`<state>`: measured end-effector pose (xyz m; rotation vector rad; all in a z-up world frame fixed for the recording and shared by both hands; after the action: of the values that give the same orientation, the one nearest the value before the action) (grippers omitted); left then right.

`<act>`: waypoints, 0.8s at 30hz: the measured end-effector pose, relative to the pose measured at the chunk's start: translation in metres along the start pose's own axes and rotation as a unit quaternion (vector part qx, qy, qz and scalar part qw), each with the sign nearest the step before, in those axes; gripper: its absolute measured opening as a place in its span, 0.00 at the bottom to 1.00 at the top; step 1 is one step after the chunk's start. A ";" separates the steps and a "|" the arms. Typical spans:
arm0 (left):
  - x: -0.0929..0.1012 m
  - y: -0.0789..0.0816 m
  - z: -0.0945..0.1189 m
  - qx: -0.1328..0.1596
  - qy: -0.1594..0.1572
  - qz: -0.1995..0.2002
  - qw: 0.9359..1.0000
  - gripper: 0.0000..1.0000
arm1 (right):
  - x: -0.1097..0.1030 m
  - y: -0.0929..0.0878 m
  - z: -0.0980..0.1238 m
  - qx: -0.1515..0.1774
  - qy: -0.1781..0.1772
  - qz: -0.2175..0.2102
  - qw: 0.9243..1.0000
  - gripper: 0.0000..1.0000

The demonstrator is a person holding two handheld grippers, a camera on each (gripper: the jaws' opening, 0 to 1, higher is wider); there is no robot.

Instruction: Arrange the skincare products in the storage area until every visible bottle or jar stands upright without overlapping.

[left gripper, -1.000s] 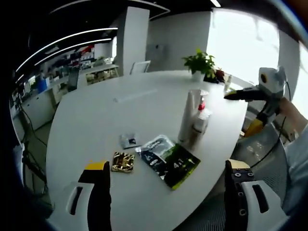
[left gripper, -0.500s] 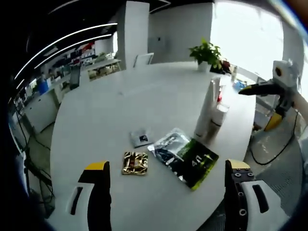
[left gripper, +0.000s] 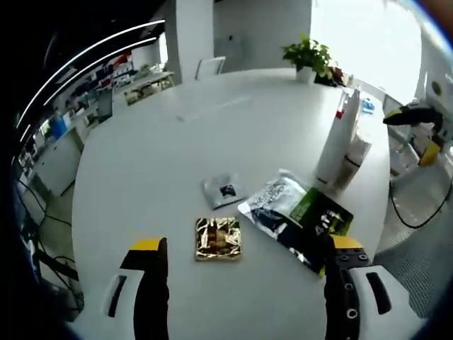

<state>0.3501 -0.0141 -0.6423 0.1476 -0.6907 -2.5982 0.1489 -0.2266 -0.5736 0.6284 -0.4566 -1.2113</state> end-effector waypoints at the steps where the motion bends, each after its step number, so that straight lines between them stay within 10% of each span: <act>1: -0.002 0.001 -0.002 -0.001 0.000 0.002 1.000 0.87 | 0.000 0.001 0.000 0.004 0.003 0.000 1.000 0.60; 24: -0.022 -0.001 -0.047 -0.095 -0.008 -0.004 0.995 0.58 | 0.000 0.001 0.001 0.021 0.030 -0.028 0.999 0.53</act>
<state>0.3793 -0.0250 -0.6842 0.0700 -0.4455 -2.6590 0.1493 -0.2268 -0.5719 0.7153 -0.4162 -1.2357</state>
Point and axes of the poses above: the point that each gripper's makers call its tool centre point, and the gripper's own axes: z roughly backward along the fingers, x roughly to its right, y roughly out of its top, the point moved 6 cm from there along z, roughly backward along the fingers, and after that the axes turned 14 degrees about -x, right-handed, at the moved point
